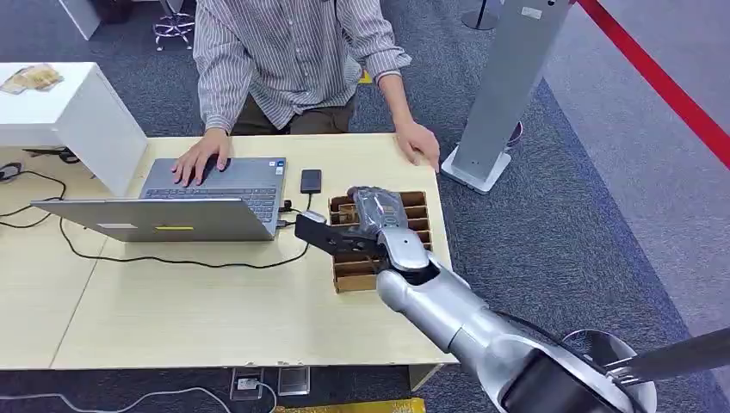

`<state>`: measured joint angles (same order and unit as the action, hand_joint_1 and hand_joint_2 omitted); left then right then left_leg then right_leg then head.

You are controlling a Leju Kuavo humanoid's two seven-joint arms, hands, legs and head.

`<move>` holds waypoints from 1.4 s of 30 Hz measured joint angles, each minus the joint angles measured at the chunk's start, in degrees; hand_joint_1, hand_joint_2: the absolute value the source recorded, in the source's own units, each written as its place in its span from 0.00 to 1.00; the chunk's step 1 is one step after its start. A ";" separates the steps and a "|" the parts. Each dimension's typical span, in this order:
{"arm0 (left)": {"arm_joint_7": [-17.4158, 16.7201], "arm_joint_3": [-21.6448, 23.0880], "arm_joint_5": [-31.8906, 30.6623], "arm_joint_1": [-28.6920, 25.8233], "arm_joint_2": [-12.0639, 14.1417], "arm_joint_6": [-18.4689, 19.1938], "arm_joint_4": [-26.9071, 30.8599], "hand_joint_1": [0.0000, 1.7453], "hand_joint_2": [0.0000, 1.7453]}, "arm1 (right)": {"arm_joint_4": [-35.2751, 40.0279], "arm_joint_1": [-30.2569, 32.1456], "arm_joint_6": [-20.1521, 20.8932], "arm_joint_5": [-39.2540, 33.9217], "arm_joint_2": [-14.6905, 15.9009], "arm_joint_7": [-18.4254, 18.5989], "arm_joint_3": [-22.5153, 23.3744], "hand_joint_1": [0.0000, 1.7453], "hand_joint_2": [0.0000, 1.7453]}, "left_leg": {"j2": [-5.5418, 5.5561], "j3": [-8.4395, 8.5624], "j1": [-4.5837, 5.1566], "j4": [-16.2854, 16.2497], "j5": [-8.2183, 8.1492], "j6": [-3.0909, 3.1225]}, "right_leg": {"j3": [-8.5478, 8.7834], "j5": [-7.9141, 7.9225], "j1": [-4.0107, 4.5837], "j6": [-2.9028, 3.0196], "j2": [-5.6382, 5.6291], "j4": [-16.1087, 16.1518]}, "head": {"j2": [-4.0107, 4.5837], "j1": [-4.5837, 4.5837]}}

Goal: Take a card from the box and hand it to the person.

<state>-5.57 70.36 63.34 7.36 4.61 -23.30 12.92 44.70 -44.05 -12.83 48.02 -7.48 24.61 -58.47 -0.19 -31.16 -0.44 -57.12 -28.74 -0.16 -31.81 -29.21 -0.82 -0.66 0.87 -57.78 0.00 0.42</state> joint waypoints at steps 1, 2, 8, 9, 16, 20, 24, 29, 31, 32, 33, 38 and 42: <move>0.02 0.07 0.00 0.00 0.00 0.00 0.00 0.00 0.00 | -0.11 0.01 -0.04 -0.02 0.00 -0.09 0.00 0.75 1.00 | 0.00 0.00 0.00 0.00 0.00 0.00 | 0.00 0.00 0.00 0.00 0.00 0.00 | 0.00 0.00; 0.02 0.11 0.00 0.00 0.00 -0.02 0.00 0.00 0.00 | -0.28 0.00 -0.13 -0.04 -0.02 -0.22 0.00 0.77 1.00 | 0.00 -0.01 0.00 0.00 0.00 0.00 | 0.00 0.00 0.00 0.00 0.00 0.00 | -0.02 0.00; 0.22 0.24 -0.02 0.01 0.00 -0.04 0.00 0.00 0.00 | -0.88 -0.18 -0.37 -0.22 -0.04 -0.85 0.00 0.83 1.00 | 0.00 -0.01 0.00 0.00 0.00 0.00 | 0.00 0.00 0.00 0.00 0.00 0.00 | 0.00 -0.02; 0.22 0.26 -0.04 0.01 0.00 -0.09 0.00 0.00 0.00 | -0.94 -0.21 -0.37 -0.24 -0.04 -0.98 0.00 0.82 1.00 | 0.00 -0.01 0.00 0.00 0.00 0.00 | 0.00 0.00 0.00 0.00 0.00 0.00 | 0.00 -0.02; 0.79 0.61 -0.20 0.01 0.07 -0.37 0.00 0.00 1.00 | -1.31 -0.24 -0.52 -0.63 -0.48 -1.14 0.00 0.82 1.00 | 0.00 0.01 0.00 0.00 0.00 0.00 | 0.01 0.00 0.00 0.00 0.00 0.00 | 0.00 0.00; 0.77 1.09 -0.85 -0.01 0.07 -1.84 0.00 0.00 1.00 | -1.33 -0.23 -0.55 -0.72 -0.52 -1.14 0.00 0.82 1.00 | 0.00 0.01 0.00 0.00 0.00 0.00 | 0.02 0.00 0.00 0.01 0.00 0.00 | -0.02 -0.02; 0.94 1.16 -0.70 -0.12 0.07 -3.26 0.00 0.00 1.00 | -1.40 -0.24 -0.70 -0.72 -0.57 -1.29 -0.02 0.82 1.00 | 0.00 0.00 0.00 0.00 0.00 0.00 | 0.01 0.01 0.00 0.01 0.00 0.00 | 0.00 0.00; 0.04 1.16 -0.68 -0.10 0.09 -3.63 0.00 0.00 1.00 | -1.47 -0.23 -1.01 -0.87 -0.59 -1.38 0.00 0.82 1.00 | 0.00 0.00 0.00 0.00 0.00 0.00 | 0.01 0.01 0.00 0.01 0.00 0.00 | 0.00 -0.02; -0.11 1.16 -0.63 -0.12 0.09 -3.74 0.00 0.00 1.00 | -1.47 -0.25 -1.01 -0.94 -0.59 -1.55 0.00 0.82 1.00 | 0.00 0.00 0.00 0.00 0.00 0.00 | 0.01 0.01 0.00 0.01 0.00 0.00 | 0.00 0.00; -0.11 1.16 -0.52 -0.12 0.09 -3.78 0.00 0.00 1.00 | -1.47 -0.26 -0.94 -1.05 -0.61 -1.64 0.00 0.82 1.00 | 0.00 0.00 0.00 0.00 0.00 0.00 | 0.01 0.01 0.00 0.01 0.00 0.00 | -0.02 0.00; -0.11 1.16 -0.46 -0.13 0.07 -3.80 0.00 0.00 1.00 | -1.47 -0.29 -0.77 -1.20 -0.61 -1.64 0.00 0.82 1.00 | 0.00 0.00 0.00 0.00 0.00 0.00 | 0.02 0.01 0.00 0.01 0.00 0.00 | 0.00 0.00; 0.07 1.16 0.18 -0.37 0.09 -3.85 0.00 0.00 1.00 | 0.18 -0.55 1.40 -2.30 -0.44 -0.39 0.09 0.82 1.00 | 0.00 0.00 0.00 0.00 0.01 0.00 | 0.01 0.01 0.00 0.01 0.00 0.00 | 0.00 0.00; 0.24 1.16 0.53 -0.52 0.07 -3.85 0.00 0.00 1.00 | 4.93 -0.41 -1.51 2.24 0.57 3.10 0.20 0.82 1.00 | -0.02 -0.02 0.00 0.00 0.01 0.00 | -0.03 0.01 0.00 0.01 0.01 0.00 | 0.00 -0.04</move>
<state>-5.33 71.52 63.87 6.84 4.68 -27.15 12.92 49.63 -44.46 -14.34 50.26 -6.91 27.71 -58.27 -0.20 -31.18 -0.44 -57.13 -28.73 -0.16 -31.84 -29.20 -0.82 -0.65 0.87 -57.79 0.00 0.37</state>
